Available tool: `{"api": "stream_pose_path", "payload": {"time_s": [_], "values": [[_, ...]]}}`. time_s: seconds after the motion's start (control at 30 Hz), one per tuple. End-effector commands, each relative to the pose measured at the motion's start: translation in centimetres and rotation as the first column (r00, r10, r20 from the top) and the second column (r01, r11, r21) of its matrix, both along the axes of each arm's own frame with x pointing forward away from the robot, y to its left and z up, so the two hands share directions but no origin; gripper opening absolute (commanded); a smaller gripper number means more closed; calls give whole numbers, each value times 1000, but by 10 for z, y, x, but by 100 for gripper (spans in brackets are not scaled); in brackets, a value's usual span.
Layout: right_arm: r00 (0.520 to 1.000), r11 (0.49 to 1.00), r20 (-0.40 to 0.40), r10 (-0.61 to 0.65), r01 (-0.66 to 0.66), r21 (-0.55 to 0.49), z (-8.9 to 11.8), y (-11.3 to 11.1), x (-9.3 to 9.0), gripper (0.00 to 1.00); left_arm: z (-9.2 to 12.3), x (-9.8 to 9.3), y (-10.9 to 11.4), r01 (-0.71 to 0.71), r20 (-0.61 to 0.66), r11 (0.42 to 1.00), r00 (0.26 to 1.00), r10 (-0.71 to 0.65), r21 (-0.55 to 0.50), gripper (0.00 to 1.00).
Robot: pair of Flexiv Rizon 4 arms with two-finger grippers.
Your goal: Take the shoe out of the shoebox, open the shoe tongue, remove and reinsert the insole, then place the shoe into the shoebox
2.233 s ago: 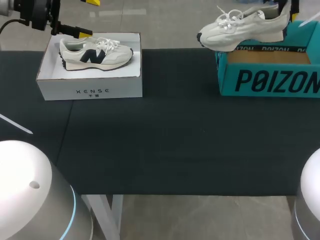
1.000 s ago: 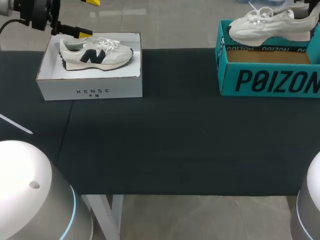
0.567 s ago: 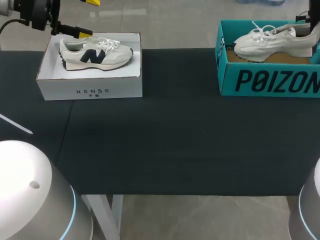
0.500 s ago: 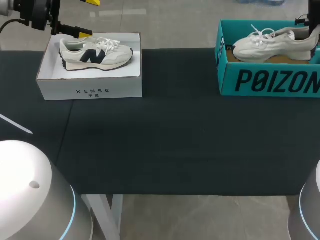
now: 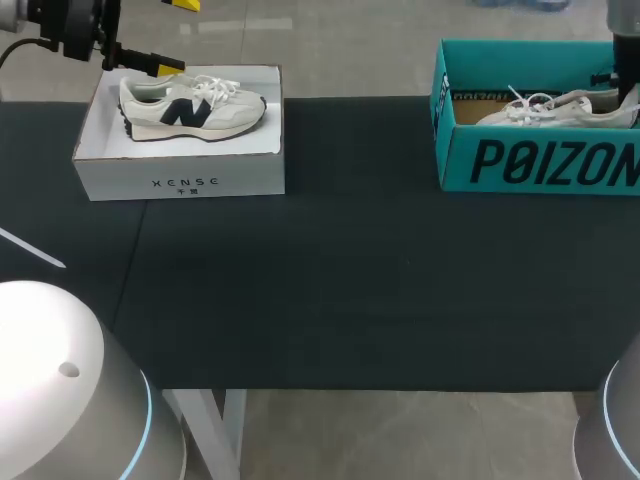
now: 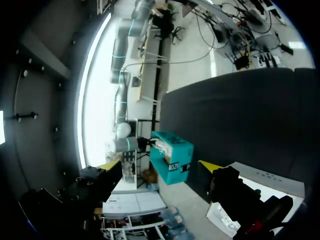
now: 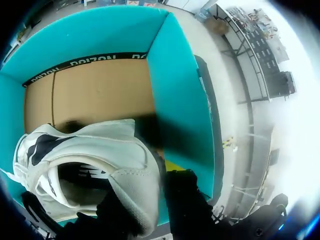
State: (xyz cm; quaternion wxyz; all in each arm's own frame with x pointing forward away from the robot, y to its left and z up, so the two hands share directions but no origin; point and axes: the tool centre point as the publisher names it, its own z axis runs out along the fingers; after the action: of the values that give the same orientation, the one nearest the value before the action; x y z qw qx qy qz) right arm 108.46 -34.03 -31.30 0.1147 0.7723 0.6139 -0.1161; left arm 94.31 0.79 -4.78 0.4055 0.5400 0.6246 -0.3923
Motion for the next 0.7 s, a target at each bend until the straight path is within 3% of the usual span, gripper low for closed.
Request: {"api": "stream_pose_path", "payload": {"time_s": [0.03, 0.2, 0.43, 0.47, 0.5, 0.53, 0.7], "values": [[999, 1000, -46, -6, 6, -1, -21, 0, 7, 0, 0, 0, 0, 2, 0, 1000, 1000, -2, 3, 100], [996, 999, -80, -39, 38, -11, -40, -6, 3, 0, 0, 0, 0, 2, 0, 1000, 1000, -2, 3, 100], [994, 998, -91, -58, 56, -27, -47, -10, -1, 0, 0, 0, 0, 2, 0, 1000, 1000, -2, 3, 100], [994, 998, -90, -63, 61, -24, -46, -10, -2, 4, 0, 0, 0, 2, 0, 1000, 1000, -2, 3, 100], [993, 997, -88, -73, 71, -19, -45, -11, -4, 39, 0, 0, 0, 2, 0, 1000, 1000, -2, 3, 100], [993, 997, -88, -76, 74, -18, -43, -12, -5, 100, 0, 0, 0, 2, 0, 1000, 1000, -2, 3, 100], [994, 996, -67, -85, 84, -13, -28, -11, -9, 100, 0, 0, 0, 2, 0, 1000, 1000, -2, 3, 100]]}}
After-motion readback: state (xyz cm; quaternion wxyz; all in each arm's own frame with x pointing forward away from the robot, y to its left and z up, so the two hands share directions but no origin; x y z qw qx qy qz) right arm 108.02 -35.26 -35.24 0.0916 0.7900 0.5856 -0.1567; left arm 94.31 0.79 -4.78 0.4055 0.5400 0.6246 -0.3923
